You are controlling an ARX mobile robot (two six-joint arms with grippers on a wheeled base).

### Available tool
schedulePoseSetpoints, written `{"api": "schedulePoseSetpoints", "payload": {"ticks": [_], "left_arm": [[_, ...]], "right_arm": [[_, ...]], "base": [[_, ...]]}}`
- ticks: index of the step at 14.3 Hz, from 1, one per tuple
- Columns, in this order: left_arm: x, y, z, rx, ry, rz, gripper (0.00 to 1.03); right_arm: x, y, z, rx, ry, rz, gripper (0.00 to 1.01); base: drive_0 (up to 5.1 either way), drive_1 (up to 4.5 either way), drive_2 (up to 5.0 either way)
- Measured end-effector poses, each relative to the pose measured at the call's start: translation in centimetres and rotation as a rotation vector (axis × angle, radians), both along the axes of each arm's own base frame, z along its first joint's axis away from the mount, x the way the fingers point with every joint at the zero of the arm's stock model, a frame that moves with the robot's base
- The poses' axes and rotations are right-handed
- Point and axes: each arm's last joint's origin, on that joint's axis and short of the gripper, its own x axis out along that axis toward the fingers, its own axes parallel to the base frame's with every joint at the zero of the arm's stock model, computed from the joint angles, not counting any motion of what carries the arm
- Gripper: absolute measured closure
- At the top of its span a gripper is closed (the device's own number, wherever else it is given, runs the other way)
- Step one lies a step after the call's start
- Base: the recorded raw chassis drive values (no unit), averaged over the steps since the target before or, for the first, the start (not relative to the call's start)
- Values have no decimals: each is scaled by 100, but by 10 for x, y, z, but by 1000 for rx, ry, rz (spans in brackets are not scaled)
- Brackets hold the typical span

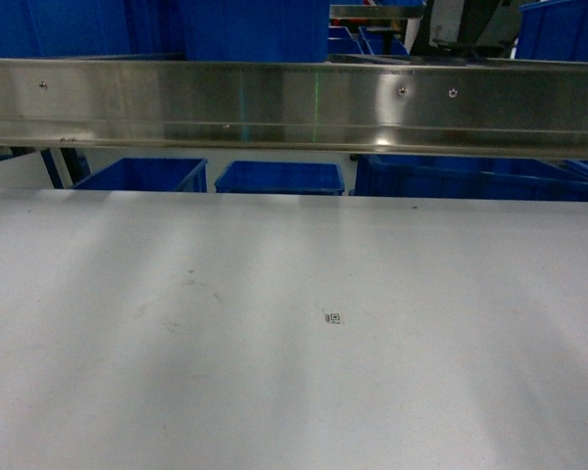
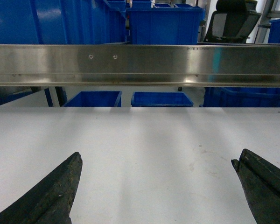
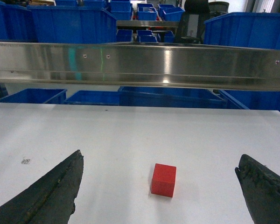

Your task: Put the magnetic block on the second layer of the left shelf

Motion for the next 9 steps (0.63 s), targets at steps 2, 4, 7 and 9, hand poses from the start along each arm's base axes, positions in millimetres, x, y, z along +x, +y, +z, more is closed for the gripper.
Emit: {"api": "schedulePoseSetpoints", "payload": {"ticks": [2, 4, 7, 9], "left_arm": [[0, 0, 0, 0, 0, 0, 5], [0, 0, 0, 0, 0, 0, 5], [0, 0, 0, 0, 0, 0, 5], [0, 0, 0, 0, 0, 0, 5]], "right_arm": [[0, 0, 0, 0, 0, 0, 3], [0, 0, 0, 0, 0, 0, 3], [0, 0, 0, 0, 0, 0, 3], [0, 0, 0, 0, 0, 0, 3]], "base": [[0, 0, 0], [0, 0, 0], [0, 0, 0], [0, 0, 0]]}}
